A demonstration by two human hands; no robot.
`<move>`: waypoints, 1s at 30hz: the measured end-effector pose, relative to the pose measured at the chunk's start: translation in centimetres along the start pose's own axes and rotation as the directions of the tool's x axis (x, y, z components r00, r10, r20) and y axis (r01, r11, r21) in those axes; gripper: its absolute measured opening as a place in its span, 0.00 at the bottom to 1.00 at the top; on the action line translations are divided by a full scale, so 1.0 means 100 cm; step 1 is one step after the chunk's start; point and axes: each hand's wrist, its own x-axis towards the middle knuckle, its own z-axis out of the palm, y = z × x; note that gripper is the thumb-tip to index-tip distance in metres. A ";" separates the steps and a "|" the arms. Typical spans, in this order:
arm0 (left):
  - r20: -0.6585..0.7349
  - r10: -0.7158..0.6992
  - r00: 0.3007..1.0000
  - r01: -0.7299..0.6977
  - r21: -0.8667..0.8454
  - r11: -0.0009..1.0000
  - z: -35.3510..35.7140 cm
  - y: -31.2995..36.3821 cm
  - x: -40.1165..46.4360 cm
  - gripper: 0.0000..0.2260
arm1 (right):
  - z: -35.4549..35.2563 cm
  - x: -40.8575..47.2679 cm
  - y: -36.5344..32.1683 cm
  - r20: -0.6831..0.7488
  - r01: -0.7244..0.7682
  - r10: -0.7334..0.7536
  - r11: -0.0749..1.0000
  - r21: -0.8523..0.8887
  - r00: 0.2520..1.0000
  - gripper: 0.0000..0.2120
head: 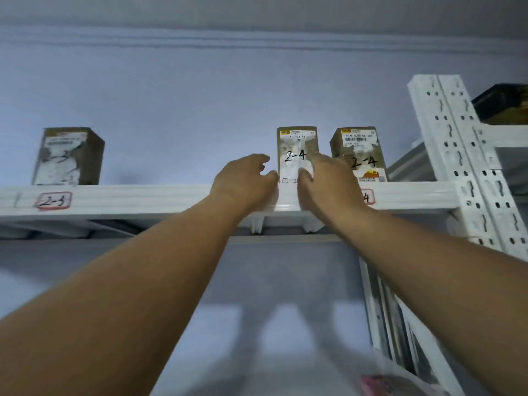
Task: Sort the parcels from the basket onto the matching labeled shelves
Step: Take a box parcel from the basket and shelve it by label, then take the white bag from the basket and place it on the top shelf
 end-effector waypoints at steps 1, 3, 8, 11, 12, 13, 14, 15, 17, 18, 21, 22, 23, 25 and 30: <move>-0.017 0.009 1.000 -0.009 -0.013 1.000 -0.009 -0.009 -0.011 0.21 | 0.006 -0.007 -0.010 -0.027 0.086 -0.085 0.996 0.031 0.996 0.19; -0.032 0.001 0.999 0.000 0.045 0.999 -0.031 -0.031 -0.031 0.20 | 0.017 -0.021 -0.036 0.001 0.212 -0.213 0.972 0.104 0.977 0.20; -0.080 -0.139 0.987 0.156 0.295 0.943 -0.110 -0.095 -0.090 0.18 | 0.049 -0.058 -0.132 0.026 0.343 -0.380 0.861 0.375 0.925 0.20; -0.070 -0.284 0.956 0.286 0.425 0.859 -0.169 -0.131 -0.140 0.17 | 0.065 -0.091 -0.204 0.051 0.327 -0.407 0.795 0.511 0.912 0.19; -0.053 -0.335 0.941 0.320 0.465 0.825 -0.190 -0.141 -0.158 0.16 | 0.068 -0.105 -0.228 0.091 0.309 -0.424 0.775 0.552 0.901 0.19; -0.048 -0.390 0.920 0.361 0.497 0.789 -0.212 -0.151 -0.177 0.16 | 0.071 -0.119 -0.254 0.147 0.282 -0.448 0.751 0.597 0.882 0.19; -0.060 -0.444 0.894 0.406 0.528 0.746 -0.236 -0.160 -0.197 0.17 | 0.072 -0.134 -0.279 0.215 0.235 -0.468 0.728 0.644 0.857 0.20; -0.085 -0.485 0.870 0.447 0.552 0.704 -0.258 -0.169 -0.214 0.19 | 0.074 -0.147 -0.301 0.268 0.196 -0.489 0.706 0.681 0.830 0.21; -0.149 -0.543 0.827 0.506 0.618 0.601 -0.316 -0.185 -0.254 0.17 | 0.074 -0.177 -0.352 0.311 0.134 -0.546 0.627 0.767 0.778 0.21; -0.175 -0.563 0.808 0.525 0.648 0.552 -0.348 -0.192 -0.272 0.16 | 0.074 -0.190 -0.379 0.317 0.108 -0.574 0.587 0.803 0.755 0.21; -0.229 -0.675 0.701 0.595 0.709 0.378 -0.445 -0.205 -0.325 0.17 | 0.069 -0.222 -0.458 0.340 0.061 -0.666 0.502 0.863 0.664 0.18; -0.252 -0.712 0.655 0.615 0.725 0.309 -0.473 -0.209 -0.341 0.17 | 0.066 -0.231 -0.485 0.347 0.049 -0.698 0.479 0.876 0.626 0.18; -0.280 -0.737 0.615 0.627 0.740 0.242 -0.500 -0.212 -0.357 0.17 | 0.062 -0.240 -0.513 0.345 0.036 -0.730 0.451 0.892 0.590 0.19; -0.324 -0.753 0.572 0.633 0.759 0.154 -0.540 -0.218 -0.381 0.18 | 0.056 -0.256 -0.562 0.346 -0.001 -0.774 0.408 0.913 0.530 0.20; -0.376 -0.784 0.494 0.602 0.799 -0.004 -0.621 -0.246 -0.429 0.17 | 0.049 -0.286 -0.679 0.336 -0.034 -0.855 0.353 0.935 0.395 0.23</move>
